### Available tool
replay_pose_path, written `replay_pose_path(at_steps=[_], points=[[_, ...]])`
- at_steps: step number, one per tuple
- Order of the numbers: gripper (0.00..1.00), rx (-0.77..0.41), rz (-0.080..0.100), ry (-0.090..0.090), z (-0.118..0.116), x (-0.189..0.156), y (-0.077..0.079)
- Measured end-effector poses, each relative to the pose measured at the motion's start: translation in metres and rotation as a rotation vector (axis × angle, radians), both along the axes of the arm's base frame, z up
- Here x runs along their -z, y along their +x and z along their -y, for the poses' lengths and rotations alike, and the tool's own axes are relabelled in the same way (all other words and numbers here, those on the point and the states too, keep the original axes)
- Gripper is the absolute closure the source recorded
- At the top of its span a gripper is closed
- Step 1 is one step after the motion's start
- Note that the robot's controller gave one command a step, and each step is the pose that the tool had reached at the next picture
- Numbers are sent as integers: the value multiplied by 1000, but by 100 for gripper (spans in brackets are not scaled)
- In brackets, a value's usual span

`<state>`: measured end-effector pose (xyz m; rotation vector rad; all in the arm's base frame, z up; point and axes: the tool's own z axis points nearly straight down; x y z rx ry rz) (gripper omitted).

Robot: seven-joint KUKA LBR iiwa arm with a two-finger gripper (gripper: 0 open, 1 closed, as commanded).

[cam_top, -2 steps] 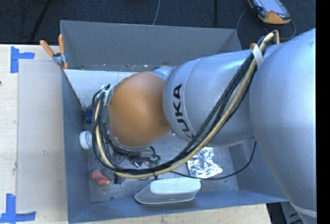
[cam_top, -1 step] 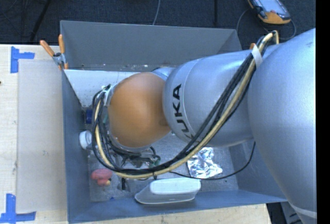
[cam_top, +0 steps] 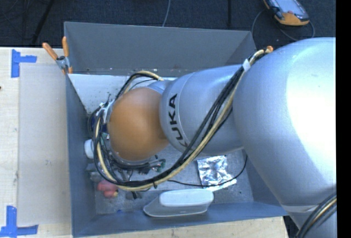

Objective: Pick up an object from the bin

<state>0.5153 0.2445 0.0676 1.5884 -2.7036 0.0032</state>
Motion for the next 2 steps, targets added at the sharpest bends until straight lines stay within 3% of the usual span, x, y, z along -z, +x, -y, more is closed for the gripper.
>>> replay_pose_path(at_steps=[1,2], points=[[100,3,2,5,-2,-1,0],[100,10,4,6,21,-44,-25]])
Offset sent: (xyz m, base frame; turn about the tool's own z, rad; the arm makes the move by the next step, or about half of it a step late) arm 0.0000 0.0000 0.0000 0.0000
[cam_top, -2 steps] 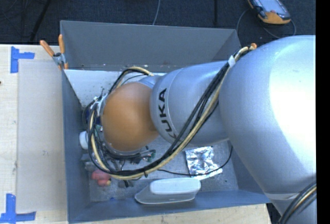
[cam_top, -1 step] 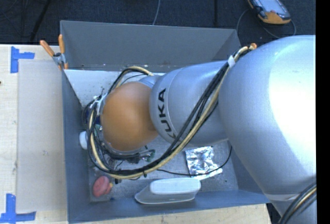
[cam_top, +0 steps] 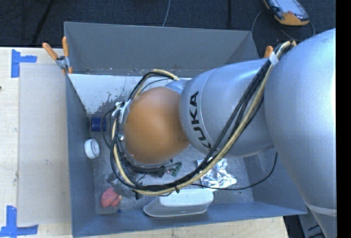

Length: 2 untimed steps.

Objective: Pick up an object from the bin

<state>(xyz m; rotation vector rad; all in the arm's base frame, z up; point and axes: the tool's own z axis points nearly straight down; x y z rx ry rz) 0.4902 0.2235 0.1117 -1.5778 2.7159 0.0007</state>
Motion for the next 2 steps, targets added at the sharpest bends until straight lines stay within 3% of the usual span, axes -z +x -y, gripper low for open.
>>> replay_pose_path(at_steps=[1,2], points=[[0,4,-2,0,0,2,0],[0,-196,-3,-3,-22,42,4]])
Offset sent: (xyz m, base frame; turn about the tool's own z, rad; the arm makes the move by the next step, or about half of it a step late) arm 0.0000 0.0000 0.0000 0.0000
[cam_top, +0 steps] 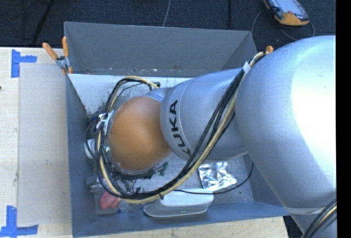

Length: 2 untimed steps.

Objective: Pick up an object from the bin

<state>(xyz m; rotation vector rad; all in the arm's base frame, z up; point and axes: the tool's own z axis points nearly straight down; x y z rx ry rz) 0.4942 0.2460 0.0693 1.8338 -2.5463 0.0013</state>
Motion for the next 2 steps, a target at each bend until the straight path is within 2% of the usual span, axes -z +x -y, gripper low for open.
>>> replay_pose_path(at_steps=[1,2], points=[[100,3,-1,3,-1,0,0],[100,17,11,7,15,-158,16]])
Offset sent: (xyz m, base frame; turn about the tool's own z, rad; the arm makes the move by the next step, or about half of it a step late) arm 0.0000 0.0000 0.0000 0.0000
